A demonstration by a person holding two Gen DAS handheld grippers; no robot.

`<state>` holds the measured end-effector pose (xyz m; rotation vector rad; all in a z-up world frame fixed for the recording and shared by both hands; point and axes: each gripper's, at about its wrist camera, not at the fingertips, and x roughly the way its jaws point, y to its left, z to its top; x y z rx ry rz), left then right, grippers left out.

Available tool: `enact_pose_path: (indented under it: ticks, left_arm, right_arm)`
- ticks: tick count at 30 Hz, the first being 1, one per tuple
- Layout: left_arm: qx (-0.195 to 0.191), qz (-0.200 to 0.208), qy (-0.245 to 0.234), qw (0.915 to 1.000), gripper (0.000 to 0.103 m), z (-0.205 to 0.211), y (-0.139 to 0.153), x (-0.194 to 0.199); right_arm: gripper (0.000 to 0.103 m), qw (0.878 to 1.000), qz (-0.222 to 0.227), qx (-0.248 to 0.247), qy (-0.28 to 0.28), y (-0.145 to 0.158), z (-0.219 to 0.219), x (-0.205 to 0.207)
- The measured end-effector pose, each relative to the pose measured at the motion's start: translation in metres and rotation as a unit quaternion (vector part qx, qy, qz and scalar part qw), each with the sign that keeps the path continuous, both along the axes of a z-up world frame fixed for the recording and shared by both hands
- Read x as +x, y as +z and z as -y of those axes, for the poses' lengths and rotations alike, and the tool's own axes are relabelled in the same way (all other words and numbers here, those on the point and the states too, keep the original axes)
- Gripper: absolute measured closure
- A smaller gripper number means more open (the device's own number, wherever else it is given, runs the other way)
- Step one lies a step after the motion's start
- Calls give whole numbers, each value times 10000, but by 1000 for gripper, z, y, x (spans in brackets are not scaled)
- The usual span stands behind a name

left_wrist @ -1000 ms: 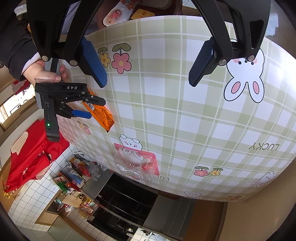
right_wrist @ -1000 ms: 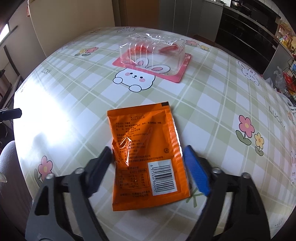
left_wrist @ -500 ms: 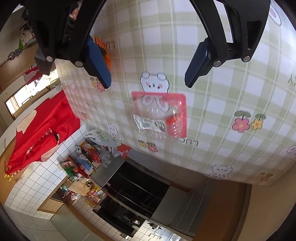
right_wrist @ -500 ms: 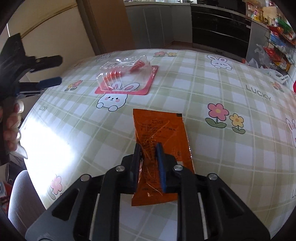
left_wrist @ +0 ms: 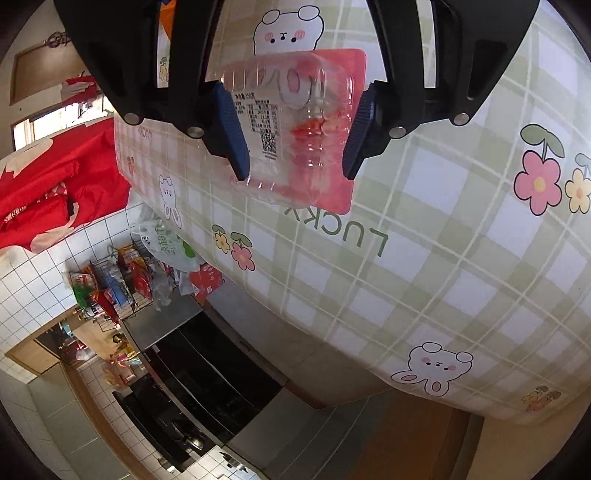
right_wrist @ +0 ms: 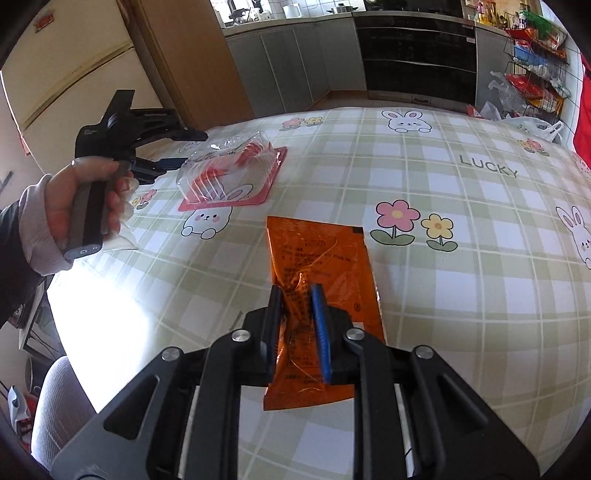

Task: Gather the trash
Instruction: 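Grasp the clear pink-based clamshell with the left gripper while the right gripper holds the orange packet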

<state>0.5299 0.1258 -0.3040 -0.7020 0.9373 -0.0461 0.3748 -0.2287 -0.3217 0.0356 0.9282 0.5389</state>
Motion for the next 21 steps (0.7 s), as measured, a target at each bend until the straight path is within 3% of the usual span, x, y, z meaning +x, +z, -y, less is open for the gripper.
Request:
enact_pose_path:
  ticks: [8,11,18,21]
  left_arm:
    - [176,-276,-31,9995,52,11,-17,8]
    - [138,-203,62,9997,52,12,-19,7]
    - [164,158,-44,9997,78,17,-11,-7]
    - [180,291,-192,9992,79,21,-5,-17]
  right_arm:
    - [83,10000,2,66,35,1,-2,-1]
    - [83,10000,-27,77,27,0,-2,-3]
    - [83,9998,-20,186,-32,3,-1,-11]
    - [83,9996,11,262,-93,7,1,-15]
